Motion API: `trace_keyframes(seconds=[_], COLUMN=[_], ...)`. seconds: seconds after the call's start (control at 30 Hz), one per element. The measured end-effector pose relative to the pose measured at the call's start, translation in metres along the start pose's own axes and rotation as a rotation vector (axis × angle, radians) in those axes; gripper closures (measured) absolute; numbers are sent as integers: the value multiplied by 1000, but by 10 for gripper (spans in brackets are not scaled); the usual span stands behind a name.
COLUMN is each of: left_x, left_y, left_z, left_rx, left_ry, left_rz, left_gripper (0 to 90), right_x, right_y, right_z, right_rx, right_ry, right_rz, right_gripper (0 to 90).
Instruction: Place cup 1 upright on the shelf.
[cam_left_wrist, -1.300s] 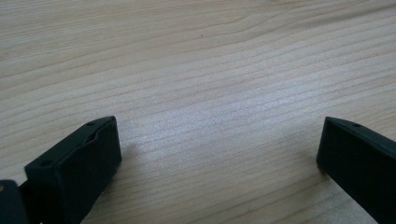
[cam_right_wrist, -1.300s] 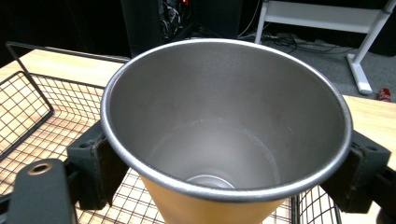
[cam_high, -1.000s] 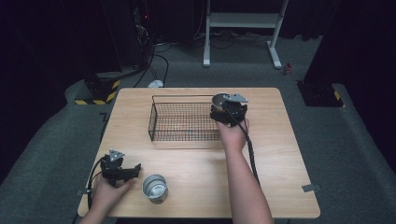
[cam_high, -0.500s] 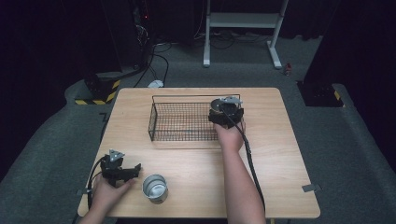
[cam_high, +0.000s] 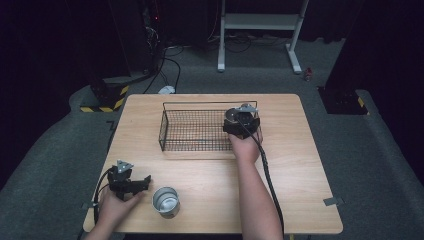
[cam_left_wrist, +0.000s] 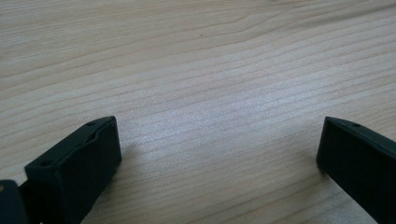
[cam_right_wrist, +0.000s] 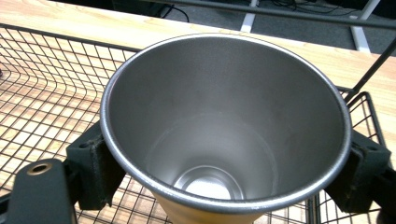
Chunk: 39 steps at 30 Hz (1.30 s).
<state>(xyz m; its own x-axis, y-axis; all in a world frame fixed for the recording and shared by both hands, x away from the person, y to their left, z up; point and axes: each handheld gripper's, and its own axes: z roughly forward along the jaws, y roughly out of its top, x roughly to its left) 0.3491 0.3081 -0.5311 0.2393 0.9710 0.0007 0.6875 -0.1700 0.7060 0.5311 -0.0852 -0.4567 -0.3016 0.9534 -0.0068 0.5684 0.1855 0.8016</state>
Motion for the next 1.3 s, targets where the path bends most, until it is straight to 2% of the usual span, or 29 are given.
trace_keyframes(seconds=[0.5,0.77,0.87,1.03,1.3], left_x=[0,0,0,0,0], left_y=[0,0,0,0,0], left_z=[0,0,0,0,0], left_rx=[-1,-1,-2,-1,0], left_ry=[1,1,1,1,0], left_rz=[0,0,0,-1,0], left_gripper=[2,2,2,2,2], right_x=[-2,-1,-1,-2,-3], right_y=[-8,-8,-9,-9,-10], right_z=[-3,-3,-1,-2,-7], right_rx=[2,4,22,28,24], right_ry=[-8,-10,-6,-14,0], right_rz=[-14,-39,-34,-30,-24], right_gripper=[140,131,92,88,88])
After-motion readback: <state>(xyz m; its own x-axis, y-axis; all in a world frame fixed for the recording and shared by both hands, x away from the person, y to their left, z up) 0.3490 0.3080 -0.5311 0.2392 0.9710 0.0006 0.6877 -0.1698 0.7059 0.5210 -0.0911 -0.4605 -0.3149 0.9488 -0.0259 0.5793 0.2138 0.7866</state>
